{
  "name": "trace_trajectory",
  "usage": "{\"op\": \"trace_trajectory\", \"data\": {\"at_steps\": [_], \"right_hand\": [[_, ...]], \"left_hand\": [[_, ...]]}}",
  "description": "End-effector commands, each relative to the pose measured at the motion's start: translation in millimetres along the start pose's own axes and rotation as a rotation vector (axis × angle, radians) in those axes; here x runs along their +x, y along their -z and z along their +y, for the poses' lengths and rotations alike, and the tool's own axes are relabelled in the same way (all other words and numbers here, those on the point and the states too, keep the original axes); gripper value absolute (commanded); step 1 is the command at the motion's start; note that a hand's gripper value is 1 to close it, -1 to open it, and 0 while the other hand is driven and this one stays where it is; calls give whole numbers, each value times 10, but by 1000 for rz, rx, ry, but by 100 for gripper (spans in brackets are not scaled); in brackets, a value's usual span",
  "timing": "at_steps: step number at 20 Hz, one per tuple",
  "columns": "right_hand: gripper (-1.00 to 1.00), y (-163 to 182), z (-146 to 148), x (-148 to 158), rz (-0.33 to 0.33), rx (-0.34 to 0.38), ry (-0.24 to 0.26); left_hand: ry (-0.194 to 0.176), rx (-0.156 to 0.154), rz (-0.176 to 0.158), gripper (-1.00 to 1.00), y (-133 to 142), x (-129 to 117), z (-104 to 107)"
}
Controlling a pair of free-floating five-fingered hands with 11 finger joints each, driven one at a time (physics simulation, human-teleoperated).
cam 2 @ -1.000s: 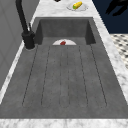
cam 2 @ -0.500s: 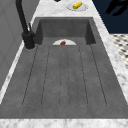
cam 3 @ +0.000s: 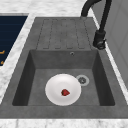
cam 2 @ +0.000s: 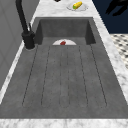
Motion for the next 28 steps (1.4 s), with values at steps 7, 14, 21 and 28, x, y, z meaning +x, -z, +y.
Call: {"op": "trace_trajectory", "data": {"at_steps": [7, 14, 21, 28], "right_hand": [[0, 0, 0, 0, 0, 0, 0], [0, 0, 0, 0, 0, 0, 0], [0, 0, 0, 0, 0, 0, 0], [0, 0, 0, 0, 0, 0, 0]], "left_hand": [[-18, 71, -43, -100, 51, -69, -20], [-19, 136, -106, -100, 8, -121, -26], [-7, 169, -145, -100, -57, -133, 11], [19, 186, -196, -100, -60, -144, 27]]}}
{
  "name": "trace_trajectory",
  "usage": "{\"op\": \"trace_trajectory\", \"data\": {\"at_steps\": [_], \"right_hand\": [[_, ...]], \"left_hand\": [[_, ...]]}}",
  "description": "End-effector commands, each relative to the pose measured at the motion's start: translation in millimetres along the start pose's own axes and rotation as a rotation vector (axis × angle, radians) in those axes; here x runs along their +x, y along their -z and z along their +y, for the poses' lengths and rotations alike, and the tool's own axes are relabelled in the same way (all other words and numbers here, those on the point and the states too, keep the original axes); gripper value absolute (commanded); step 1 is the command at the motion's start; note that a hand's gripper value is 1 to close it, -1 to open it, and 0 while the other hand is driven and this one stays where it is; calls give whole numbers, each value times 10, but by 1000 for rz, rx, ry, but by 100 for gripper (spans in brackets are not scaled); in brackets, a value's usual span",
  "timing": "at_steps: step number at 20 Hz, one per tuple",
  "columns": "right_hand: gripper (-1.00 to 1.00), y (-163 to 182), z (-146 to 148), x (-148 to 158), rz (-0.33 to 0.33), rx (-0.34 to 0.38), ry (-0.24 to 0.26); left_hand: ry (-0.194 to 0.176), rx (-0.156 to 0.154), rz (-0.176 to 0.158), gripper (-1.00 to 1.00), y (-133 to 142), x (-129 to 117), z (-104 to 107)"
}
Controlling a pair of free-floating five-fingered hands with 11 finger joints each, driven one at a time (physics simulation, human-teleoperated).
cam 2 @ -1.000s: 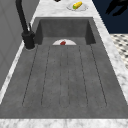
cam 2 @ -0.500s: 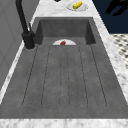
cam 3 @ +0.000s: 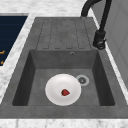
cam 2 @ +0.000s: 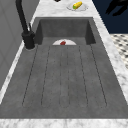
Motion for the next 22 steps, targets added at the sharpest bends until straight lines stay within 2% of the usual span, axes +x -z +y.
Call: {"op": "trace_trajectory", "data": {"at_steps": [1, 8, 12, 13, 15, 17, 18, 19, 20, 22], "right_hand": [[0, 0, 0, 0, 0, 0, 0], [0, 0, 0, 0, 0, 0, 0], [0, 0, 0, 0, 0, 0, 0], [0, 0, 0, 0, 0, 0, 0], [0, 0, 0, 0, 0, 0, 0], [0, 0, 0, 0, 0, 0, 0], [0, 0, 0, 0, 0, 0, 0], [0, 0, 0, 0, 0, 0, 0], [0, 0, 0, 0, 0, 0, 0], [0, 0, 0, 0, 0, 0, 0]], "left_hand": [[37, 134, -45, -100, 0, 0, 0], [87, 150, -15, -100, 15, 23, -46], [97, 158, -36, -100, 18, 11, -98], [87, 166, -44, -100, 2, -31, -125], [91, 168, -62, -100, -6, -83, -153], [41, 188, -47, -100, 55, -176, -125], [33, 184, -27, -100, 76, -210, -63], [29, 153, 5, -100, 116, -207, -30], [47, 131, 21, -100, 66, -162, 36], [40, 86, -16, -100, 11, -69, -3]]}}
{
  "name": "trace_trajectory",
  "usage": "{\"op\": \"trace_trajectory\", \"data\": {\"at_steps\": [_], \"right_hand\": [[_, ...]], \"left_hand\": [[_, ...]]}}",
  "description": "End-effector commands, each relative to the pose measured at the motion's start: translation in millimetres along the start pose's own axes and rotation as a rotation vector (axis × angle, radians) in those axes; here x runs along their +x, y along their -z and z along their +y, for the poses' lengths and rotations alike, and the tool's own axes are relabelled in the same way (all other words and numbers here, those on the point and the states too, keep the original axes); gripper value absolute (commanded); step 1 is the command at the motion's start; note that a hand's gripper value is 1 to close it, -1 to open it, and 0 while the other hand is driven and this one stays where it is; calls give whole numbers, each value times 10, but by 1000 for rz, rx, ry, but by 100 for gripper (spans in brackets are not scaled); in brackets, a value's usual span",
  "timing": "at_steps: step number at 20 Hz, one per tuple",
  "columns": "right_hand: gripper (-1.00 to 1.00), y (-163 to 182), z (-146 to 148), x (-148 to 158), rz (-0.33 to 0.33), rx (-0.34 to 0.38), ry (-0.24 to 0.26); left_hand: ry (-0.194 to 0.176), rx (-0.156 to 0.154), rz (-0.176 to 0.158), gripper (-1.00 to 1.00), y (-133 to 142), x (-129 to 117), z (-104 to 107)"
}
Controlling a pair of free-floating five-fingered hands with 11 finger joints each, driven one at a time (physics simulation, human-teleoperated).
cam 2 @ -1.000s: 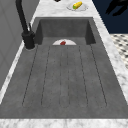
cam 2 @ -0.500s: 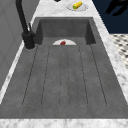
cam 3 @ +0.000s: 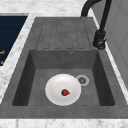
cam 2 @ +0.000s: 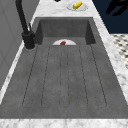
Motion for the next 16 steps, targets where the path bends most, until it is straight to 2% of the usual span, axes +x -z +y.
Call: {"op": "trace_trajectory", "data": {"at_steps": [1, 3, 4, 5, 6, 7, 8, 16], "right_hand": [[0, 0, 0, 0, 0, 0, 0], [0, 0, 0, 0, 0, 0, 0], [0, 0, 0, 0, 0, 0, 0], [0, 0, 0, 0, 0, 0, 0], [0, 0, 0, 0, 0, 0, 0], [0, 0, 0, 0, 0, 0, 0], [0, 0, 0, 0, 0, 0, 0], [0, 0, 0, 0, 0, 0, 0]], "left_hand": [[1, -2, -1, -100, 0, 0, 0], [-1, 0, 0, -100, -6, 3, -3], [-30, -18, 7, -100, 59, -64, -94], [-18, 14, 32, -100, 67, -87, -97], [-26, 51, 39, -100, 66, -33, -75], [-19, 89, 49, -100, 89, 17, -45], [-21, 118, 69, -100, 49, 32, -64], [12, 149, 91, -100, 31, 52, -58]]}}
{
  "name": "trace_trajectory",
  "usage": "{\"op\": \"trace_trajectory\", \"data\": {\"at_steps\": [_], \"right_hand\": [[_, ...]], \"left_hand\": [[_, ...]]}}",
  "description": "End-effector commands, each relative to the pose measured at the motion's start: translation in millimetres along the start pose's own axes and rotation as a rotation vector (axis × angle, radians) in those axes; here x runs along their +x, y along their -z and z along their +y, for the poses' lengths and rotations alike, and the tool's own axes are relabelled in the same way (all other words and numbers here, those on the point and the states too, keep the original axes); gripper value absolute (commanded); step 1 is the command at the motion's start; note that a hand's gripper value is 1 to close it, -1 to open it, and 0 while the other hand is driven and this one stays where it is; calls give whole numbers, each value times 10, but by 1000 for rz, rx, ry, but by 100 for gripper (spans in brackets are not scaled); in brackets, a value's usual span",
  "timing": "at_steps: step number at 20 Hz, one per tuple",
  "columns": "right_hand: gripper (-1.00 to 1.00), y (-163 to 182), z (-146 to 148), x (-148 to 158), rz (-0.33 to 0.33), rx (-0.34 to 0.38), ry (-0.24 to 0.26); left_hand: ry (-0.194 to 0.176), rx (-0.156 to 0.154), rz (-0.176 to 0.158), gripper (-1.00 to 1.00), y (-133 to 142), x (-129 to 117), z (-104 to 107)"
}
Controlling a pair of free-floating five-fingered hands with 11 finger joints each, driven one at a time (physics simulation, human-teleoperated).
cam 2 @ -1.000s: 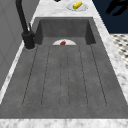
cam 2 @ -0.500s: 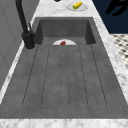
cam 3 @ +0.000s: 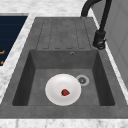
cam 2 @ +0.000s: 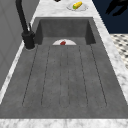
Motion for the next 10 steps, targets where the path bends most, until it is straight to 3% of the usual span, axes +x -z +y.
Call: {"op": "trace_trajectory", "data": {"at_steps": [1, 5, 7, 8, 9, 10], "right_hand": [[0, 0, 0, 0, 0, 0, 0], [0, 0, 0, 0, 0, 0, 0], [0, 0, 0, 0, 0, 0, 0], [0, 0, 0, 0, 0, 0, 0], [0, 0, 0, 0, 0, 0, 0], [0, 0, 0, 0, 0, 0, 0]], "left_hand": [[1, 123, 68, -100, 12, 12, -13], [6, 138, 61, -100, 6, 12, -18], [63, 105, 47, -100, -142, -130, -97], [94, 105, 39, -100, -206, -156, -121], [101, 102, 22, -100, -251, -182, -146], [78, 89, 6, -100, -262, -141, -206]]}}
